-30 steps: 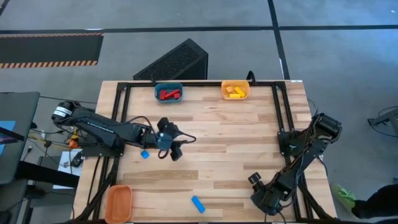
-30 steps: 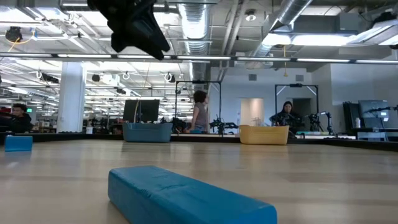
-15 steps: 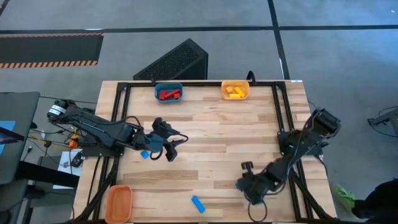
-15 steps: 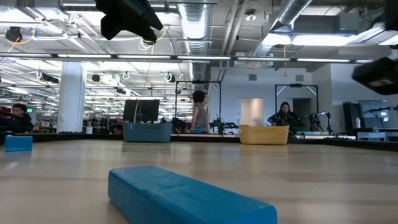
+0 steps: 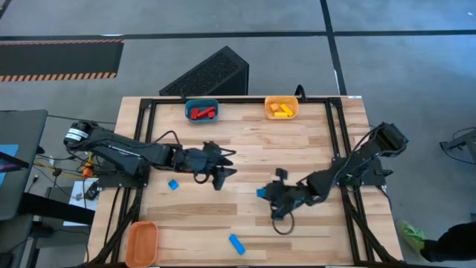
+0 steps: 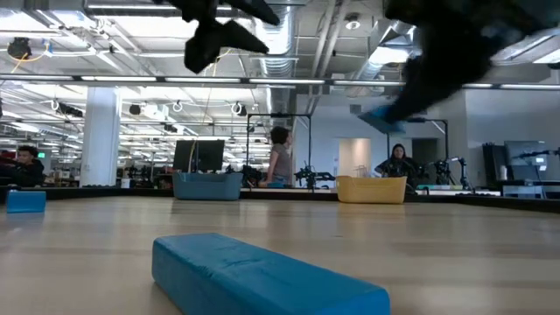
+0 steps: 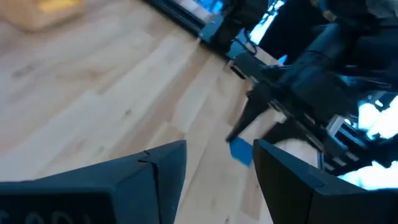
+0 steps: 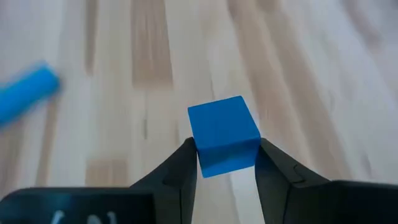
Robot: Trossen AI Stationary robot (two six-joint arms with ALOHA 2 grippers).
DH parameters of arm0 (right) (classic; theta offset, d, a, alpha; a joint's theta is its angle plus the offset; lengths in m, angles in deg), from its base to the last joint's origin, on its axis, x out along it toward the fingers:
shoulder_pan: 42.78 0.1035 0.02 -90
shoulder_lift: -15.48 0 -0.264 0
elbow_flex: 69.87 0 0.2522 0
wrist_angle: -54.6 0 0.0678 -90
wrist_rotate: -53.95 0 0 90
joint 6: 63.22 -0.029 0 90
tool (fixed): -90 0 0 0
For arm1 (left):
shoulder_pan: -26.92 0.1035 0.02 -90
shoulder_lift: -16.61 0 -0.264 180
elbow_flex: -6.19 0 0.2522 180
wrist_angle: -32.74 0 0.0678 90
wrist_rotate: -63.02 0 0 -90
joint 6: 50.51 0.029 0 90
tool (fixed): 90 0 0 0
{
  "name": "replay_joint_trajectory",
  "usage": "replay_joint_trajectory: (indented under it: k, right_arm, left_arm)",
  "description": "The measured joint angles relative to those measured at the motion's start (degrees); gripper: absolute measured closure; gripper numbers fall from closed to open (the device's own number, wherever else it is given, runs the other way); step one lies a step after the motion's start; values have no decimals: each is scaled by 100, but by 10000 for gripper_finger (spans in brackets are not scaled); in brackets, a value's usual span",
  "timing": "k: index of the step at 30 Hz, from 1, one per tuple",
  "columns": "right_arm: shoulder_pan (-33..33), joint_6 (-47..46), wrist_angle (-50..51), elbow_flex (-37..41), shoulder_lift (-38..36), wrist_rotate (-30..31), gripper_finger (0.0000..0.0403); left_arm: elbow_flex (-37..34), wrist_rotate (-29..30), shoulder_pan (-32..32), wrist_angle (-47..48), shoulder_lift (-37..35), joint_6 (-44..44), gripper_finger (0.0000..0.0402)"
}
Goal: Sort & place blocks by color
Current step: Put the bottom right blue block into the orange bin
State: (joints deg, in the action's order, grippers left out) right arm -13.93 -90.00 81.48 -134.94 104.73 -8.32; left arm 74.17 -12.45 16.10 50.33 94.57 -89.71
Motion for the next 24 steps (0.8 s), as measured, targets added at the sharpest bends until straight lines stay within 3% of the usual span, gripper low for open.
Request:
replay_joint_trajectory:
  k: [4, 14, 24]
  right_arm:
    - [-241, 622, -11, -373, 14, 119, 266]
    - [-639, 1378, -24, -961, 16, 557, 263]
    - [-884, 2176, -24, -1304, 16, 587, 263]
  left_arm:
    - [0, -229, 122, -379, 339, -454, 202]
    - [1, -734, 363, -594, 557, -802, 82]
    - [4, -993, 579, -1135, 563, -1091, 69]
